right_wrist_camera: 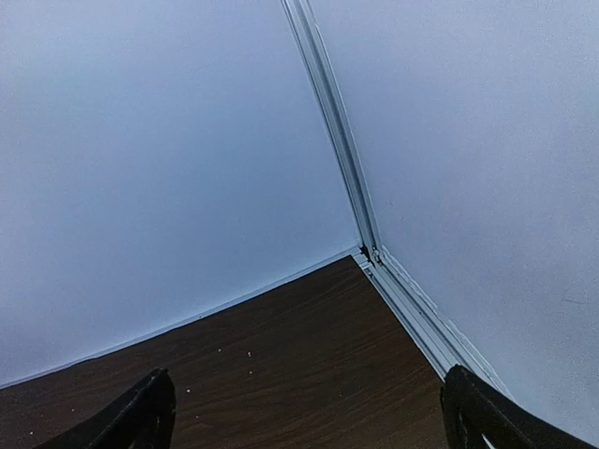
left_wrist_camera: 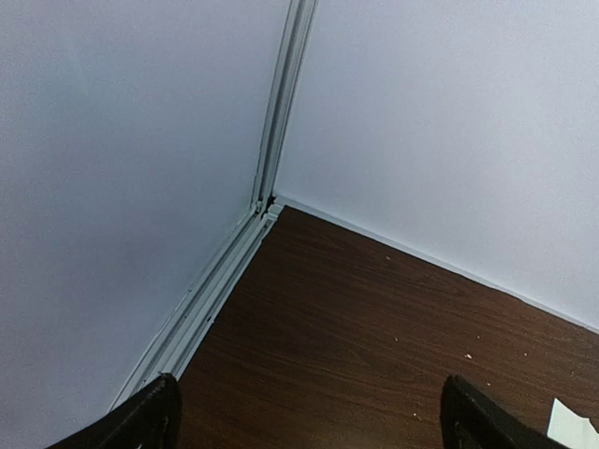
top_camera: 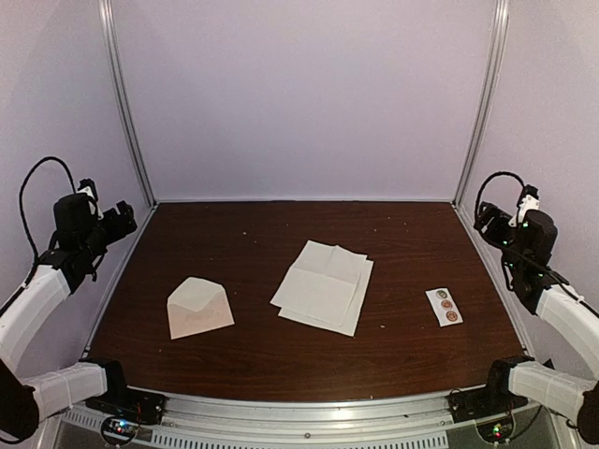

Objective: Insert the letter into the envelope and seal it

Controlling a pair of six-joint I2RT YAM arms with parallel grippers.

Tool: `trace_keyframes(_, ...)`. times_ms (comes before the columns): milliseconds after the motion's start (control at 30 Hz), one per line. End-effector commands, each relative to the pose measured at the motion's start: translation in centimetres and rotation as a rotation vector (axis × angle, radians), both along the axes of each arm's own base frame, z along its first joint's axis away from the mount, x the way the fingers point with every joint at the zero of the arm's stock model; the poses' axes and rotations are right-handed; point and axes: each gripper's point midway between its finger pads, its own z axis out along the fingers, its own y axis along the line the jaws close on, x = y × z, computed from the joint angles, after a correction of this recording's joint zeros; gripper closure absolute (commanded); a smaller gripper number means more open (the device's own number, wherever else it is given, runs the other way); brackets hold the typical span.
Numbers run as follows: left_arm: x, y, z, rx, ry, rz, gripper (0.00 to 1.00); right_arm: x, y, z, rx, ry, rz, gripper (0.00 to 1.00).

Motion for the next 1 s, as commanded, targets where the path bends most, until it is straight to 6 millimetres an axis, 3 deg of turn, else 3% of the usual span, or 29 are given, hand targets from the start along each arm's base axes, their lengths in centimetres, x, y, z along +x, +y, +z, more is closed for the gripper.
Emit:
trace_keyframes(0,0.3,-0.3,0.5,0.007,0.019,-0.017,0.02,-0.2,0.0,0.5,-0.021,0.027,-0.001,0.0)
trace_keyframes(267,0.2,-1.1,0.9,0.022,0.016,-0.074,0.02,-1.1,-1.5,0.2,-0.011,0.058,-0.093,0.0)
trace_keyframes(467,0.1,-3.2,1.4,-0.03,0.009,-0.187,0.02,-0.7,-0.3,-0.4,-0.015,0.113,-0.017,0.0)
trace_keyframes(633,-0.5,-6.1,-2.0,-0.126,0.132,-0.312,0.02,0.4,3.4,-2.4,0.031,0.187,0.198,0.0)
trace_keyframes(800,-2.4,-12.3,-5.8,-0.202,0.223,-0.465,0.03,0.0,8.4,-5.4,0.1,0.265,0.404,0.0)
trace_keyframes(967,-3.5,-18.0,-8.0,-0.257,0.23,-0.617,0.03,-1.0,15.3,-8.2,0.183,0.294,0.618,0.0)
